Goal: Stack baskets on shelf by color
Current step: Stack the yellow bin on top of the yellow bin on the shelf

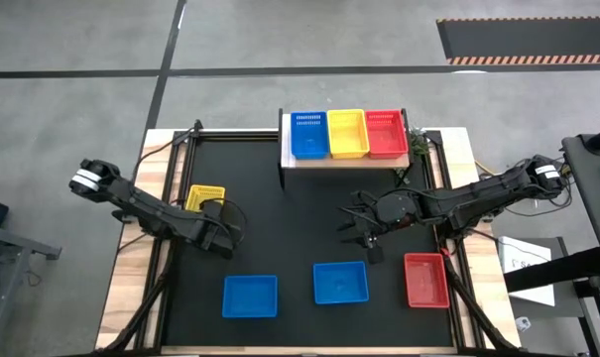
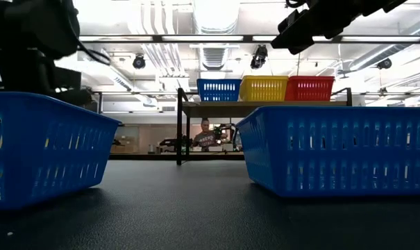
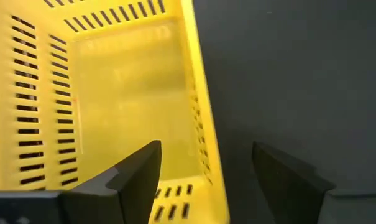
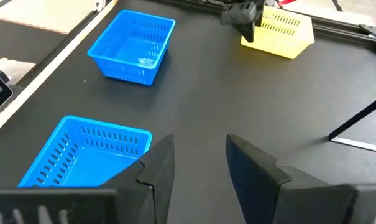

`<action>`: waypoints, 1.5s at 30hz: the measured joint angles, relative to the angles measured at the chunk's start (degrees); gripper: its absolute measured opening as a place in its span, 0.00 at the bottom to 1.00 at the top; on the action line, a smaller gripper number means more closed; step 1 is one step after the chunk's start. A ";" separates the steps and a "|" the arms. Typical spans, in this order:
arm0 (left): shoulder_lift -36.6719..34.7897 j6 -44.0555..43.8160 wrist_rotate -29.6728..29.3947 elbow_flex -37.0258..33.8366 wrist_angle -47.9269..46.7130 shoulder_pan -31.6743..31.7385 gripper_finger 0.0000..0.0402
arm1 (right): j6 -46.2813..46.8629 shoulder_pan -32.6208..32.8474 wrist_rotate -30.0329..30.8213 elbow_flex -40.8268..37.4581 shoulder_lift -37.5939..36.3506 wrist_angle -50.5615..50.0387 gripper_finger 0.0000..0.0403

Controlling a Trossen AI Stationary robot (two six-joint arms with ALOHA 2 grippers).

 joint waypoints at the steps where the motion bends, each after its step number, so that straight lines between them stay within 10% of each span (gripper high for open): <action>1: 0.15 0.01 -0.20 -0.46 0.50 0.10 0.59 | 0.02 0.00 0.00 0.00 0.00 0.00 0.33; 6: 1.08 1.61 -1.09 -1.68 2.33 0.07 0.51 | 0.06 0.00 -0.03 -0.01 -0.02 -0.55 0.32; 15: 4.76 12.16 -1.55 0.43 3.20 -0.08 0.03 | 2.79 0.00 -0.17 0.11 -0.24 -0.50 0.30; 30: 4.63 63.12 -2.23 24.73 4.50 -10.22 0.00 | 1.44 3.50 -1.60 5.11 -0.45 -2.75 0.50; 45: 4.54 84.26 5.67 27.60 25.26 -12.04 0.00 | -15.75 4.92 -14.13 29.08 15.79 -14.78 0.51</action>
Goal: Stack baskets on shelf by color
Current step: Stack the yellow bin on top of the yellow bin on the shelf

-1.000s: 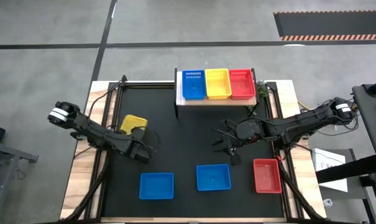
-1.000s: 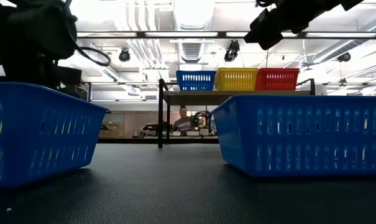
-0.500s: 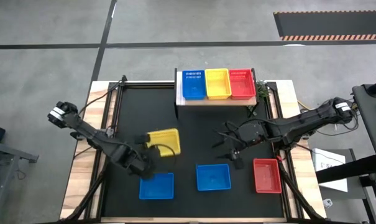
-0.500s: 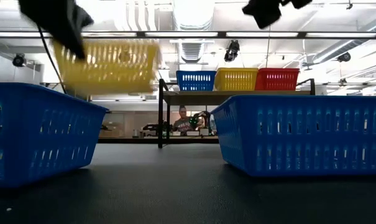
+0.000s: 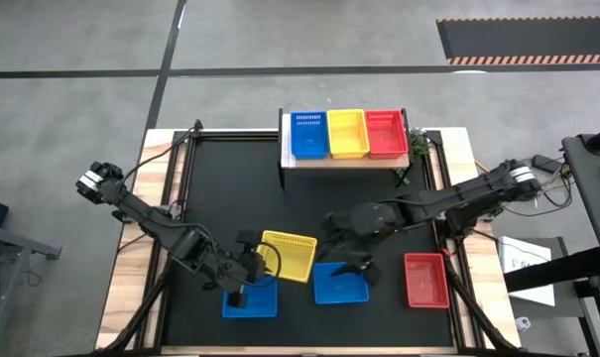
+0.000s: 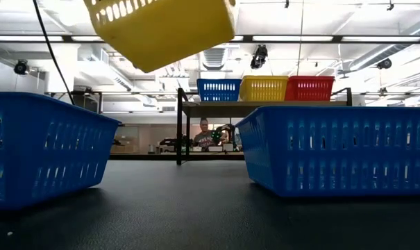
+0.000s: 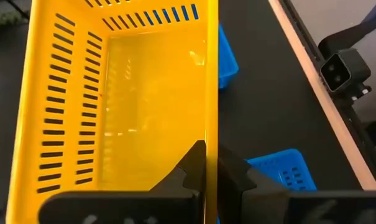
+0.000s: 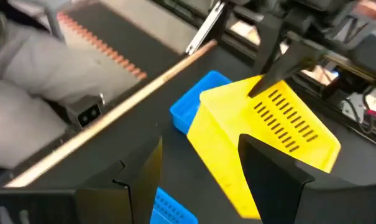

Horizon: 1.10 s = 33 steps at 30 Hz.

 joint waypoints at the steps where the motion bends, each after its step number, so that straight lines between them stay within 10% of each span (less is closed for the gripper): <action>1: 0.00 0.63 0.03 0.00 0.58 0.00 0.00 | -0.95 -0.02 -0.01 1.93 1.60 -1.84 0.51; 14: 0.02 4.52 0.21 -0.04 3.62 0.00 0.00 | -9.92 -0.68 0.07 20.58 17.70 -18.30 0.47; 23: 0.02 5.65 -0.36 -0.11 3.80 0.09 0.01 | -16.26 -0.56 -0.77 24.12 20.26 -23.02 0.07; 33: 0.02 14.83 -7.26 1.01 5.94 0.07 0.29 | -13.71 -0.92 0.91 24.31 20.06 -23.19 0.02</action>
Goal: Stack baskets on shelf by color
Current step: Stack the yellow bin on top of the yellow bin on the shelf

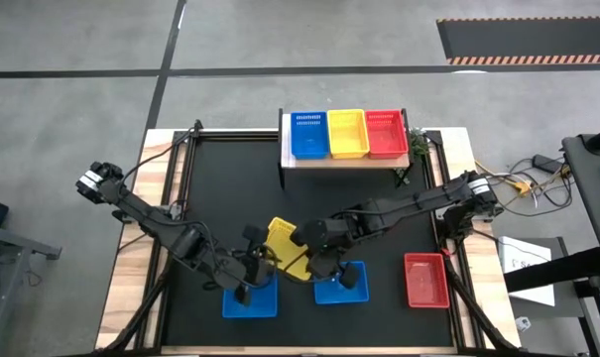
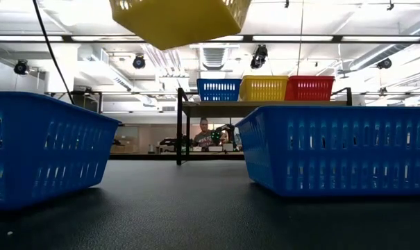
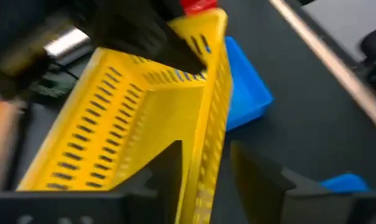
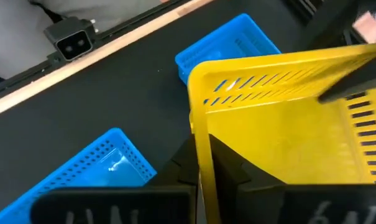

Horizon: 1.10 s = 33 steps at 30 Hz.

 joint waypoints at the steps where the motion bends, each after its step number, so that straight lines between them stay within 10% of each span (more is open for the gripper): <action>1: -0.20 1.23 -1.30 0.10 0.04 0.00 0.32 | 0.84 -0.06 0.18 0.09 0.00 -0.28 0.02; 11: -3.39 11.81 -3.57 -0.08 1.01 -0.07 0.48 | 10.70 -0.61 11.00 0.09 -1.49 -7.92 0.02; 21: -7.66 2.81 -10.01 -6.37 5.72 -0.33 0.48 | 19.67 -2.24 30.75 0.09 -10.63 -15.31 0.02; 33: -12.95 2.66 -16.32 -14.05 13.07 -0.39 0.48 | 11.05 -29.71 17.58 0.09 -17.33 -15.10 0.02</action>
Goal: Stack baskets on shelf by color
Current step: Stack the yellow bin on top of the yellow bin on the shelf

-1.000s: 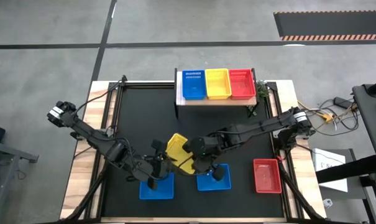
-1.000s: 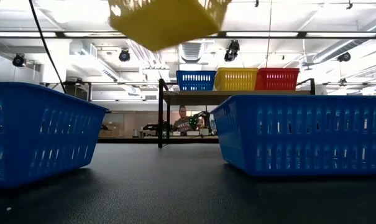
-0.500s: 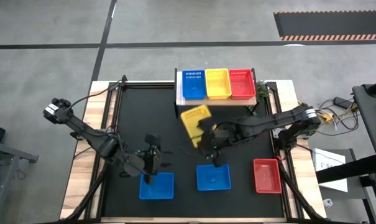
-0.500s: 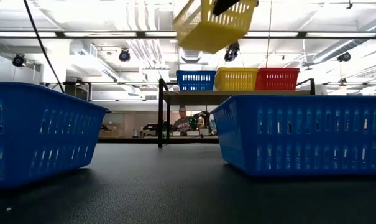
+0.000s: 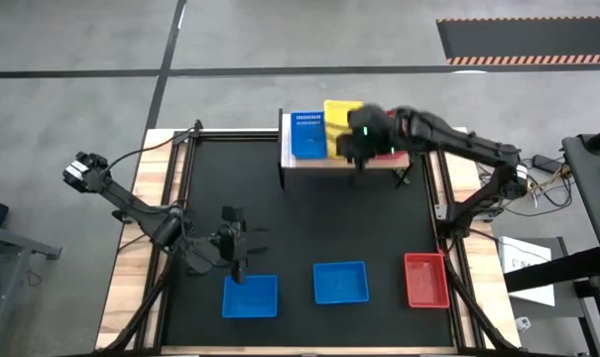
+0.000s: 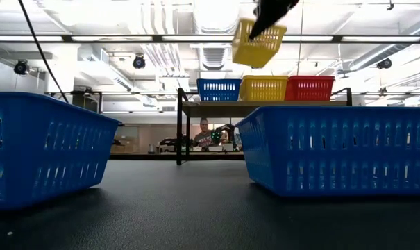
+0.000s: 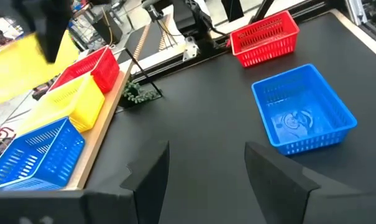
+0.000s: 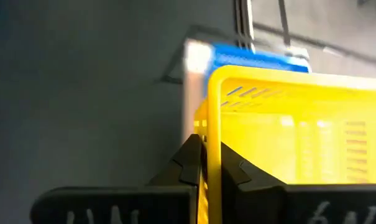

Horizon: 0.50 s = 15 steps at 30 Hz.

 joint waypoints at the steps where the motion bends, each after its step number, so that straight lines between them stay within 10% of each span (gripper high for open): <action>1: -0.21 0.00 0.00 -0.01 0.01 0.00 0.48 | -0.49 -2.37 -1.58 -0.02 0.27 0.02 0.02; 15: -0.49 0.01 0.22 -0.07 0.05 -0.09 0.48 | -3.02 -11.59 -7.48 -0.35 6.49 0.12 0.02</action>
